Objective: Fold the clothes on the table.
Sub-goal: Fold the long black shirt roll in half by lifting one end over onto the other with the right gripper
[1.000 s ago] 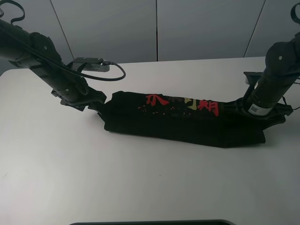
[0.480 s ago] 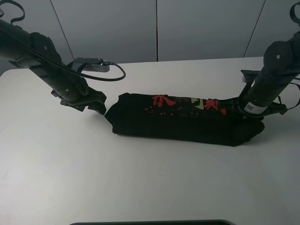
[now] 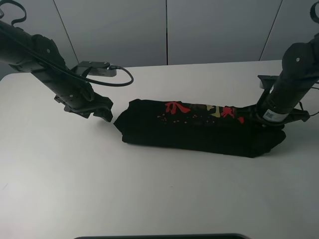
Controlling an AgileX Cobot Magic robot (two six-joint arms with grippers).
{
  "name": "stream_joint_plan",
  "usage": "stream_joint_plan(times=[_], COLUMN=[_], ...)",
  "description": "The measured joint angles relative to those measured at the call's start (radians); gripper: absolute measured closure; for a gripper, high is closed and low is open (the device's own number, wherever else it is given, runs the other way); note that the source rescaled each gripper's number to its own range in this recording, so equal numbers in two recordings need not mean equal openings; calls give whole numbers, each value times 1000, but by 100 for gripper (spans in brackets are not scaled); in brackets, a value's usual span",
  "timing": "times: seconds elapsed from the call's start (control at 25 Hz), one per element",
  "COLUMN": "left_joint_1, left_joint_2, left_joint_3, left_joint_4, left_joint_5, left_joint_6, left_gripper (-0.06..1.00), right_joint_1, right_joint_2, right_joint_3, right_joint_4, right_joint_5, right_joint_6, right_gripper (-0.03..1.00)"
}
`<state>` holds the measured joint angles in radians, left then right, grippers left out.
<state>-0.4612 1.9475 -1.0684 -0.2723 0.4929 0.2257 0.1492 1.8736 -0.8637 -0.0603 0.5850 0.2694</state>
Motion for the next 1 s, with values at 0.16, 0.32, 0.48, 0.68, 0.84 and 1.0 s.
stream_joint_plan(times=[0.16, 0.32, 0.48, 0.68, 0.84, 1.0], left_joint_1=[0, 0, 0, 0, 0, 0], left_joint_2=[0, 0, 0, 0, 0, 0], left_joint_3=[0, 0, 0, 0, 0, 0], left_joint_4=[2, 2, 2, 3, 3, 3], left_joint_5=[7, 9, 13, 13, 13, 13], left_joint_6=[0, 0, 0, 0, 0, 0], left_gripper=[1, 1, 1, 1, 1, 1], right_joint_1=[0, 0, 0, 0, 13, 97], right_joint_2=[-81, -147, -188, -220, -226, -205], right_joint_3=[-59, -150, -222, -266, -268, -268], right_joint_4=[-77, -132, -131, 38, 289, 422], right_joint_5=[138, 255, 354, 424, 422, 342], right_joint_6=[-3, -16, -48, -152, -280, -318], right_gripper=[78, 78, 78, 78, 78, 78])
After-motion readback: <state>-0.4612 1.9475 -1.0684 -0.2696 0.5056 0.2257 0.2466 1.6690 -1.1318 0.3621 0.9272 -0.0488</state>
